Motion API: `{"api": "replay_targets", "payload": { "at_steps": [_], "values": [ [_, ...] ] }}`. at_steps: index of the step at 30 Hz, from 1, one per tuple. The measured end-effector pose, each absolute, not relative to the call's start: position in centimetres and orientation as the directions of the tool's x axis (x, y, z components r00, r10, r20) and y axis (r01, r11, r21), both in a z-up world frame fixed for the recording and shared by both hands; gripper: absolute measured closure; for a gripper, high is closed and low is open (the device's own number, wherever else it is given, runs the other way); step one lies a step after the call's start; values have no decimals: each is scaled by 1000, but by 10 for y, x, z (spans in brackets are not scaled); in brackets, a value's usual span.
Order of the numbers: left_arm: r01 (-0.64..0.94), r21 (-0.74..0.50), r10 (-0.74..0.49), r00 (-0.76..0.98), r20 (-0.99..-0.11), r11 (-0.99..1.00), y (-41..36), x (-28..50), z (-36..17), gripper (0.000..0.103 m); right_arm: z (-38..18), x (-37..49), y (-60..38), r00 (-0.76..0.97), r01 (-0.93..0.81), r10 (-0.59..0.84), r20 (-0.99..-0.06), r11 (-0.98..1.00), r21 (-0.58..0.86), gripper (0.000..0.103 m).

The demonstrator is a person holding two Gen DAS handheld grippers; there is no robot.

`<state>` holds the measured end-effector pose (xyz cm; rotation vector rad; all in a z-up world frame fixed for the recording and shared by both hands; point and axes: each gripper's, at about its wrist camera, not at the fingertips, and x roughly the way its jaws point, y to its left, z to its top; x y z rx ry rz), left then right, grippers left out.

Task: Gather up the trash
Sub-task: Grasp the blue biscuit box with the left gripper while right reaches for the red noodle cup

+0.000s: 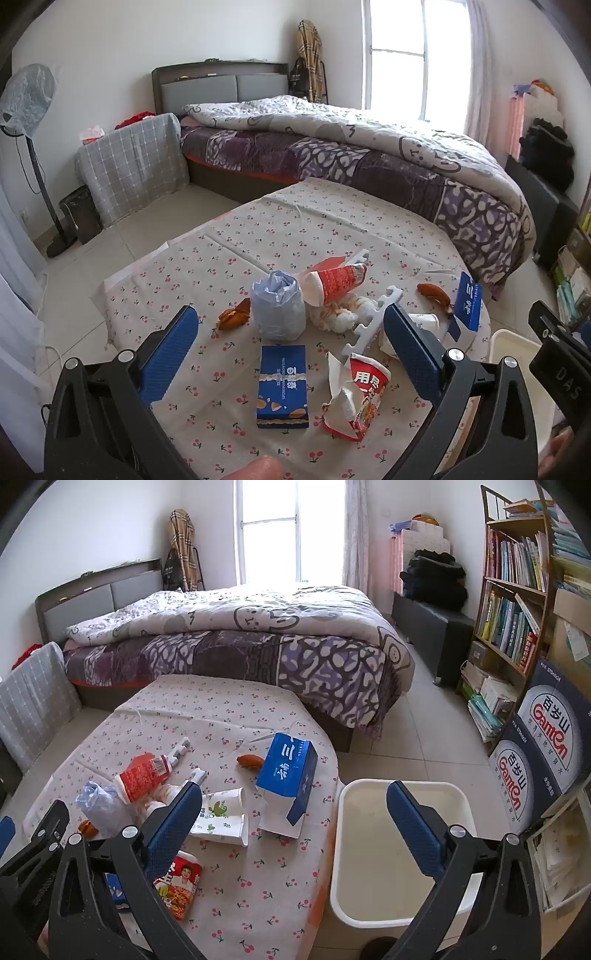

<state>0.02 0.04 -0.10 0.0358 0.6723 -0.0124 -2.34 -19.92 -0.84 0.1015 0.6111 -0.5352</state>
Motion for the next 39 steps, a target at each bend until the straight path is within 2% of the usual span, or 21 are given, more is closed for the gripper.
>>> {"api": "replay_targets", "payload": {
  "at_steps": [17,22,26,28,32,35,39],
  "values": [
    [14,22,3,781,-625,1000,6,1,-13,6,-15,-22,-197,681,502,-445,-582,862,-71,7],
    [8,30,13,758,-652,1000,9,2,-16,6,-18,-24,-195,679,498,-442,-586,864,-74,7],
    [22,11,-8,718,-696,1000,12,9,-14,6,-20,-22,-196,671,494,-436,-599,866,-76,7],
    [42,-22,-44,646,-762,999,16,23,-15,6,-24,-21,-197,661,486,-422,-620,871,-74,7],
    [74,0,-38,502,-864,997,35,60,-38,6,-36,-8,-207,619,458,-320,-717,889,-2,7],
    [-34,-103,-85,338,-937,994,65,83,-79,6,-49,0,-216,582,433,-192,-790,896,102,7],
    [-89,-208,-185,215,-959,974,65,90,-127,6,-58,4,-215,547,421,-118,-829,894,151,7]
  ]
}}
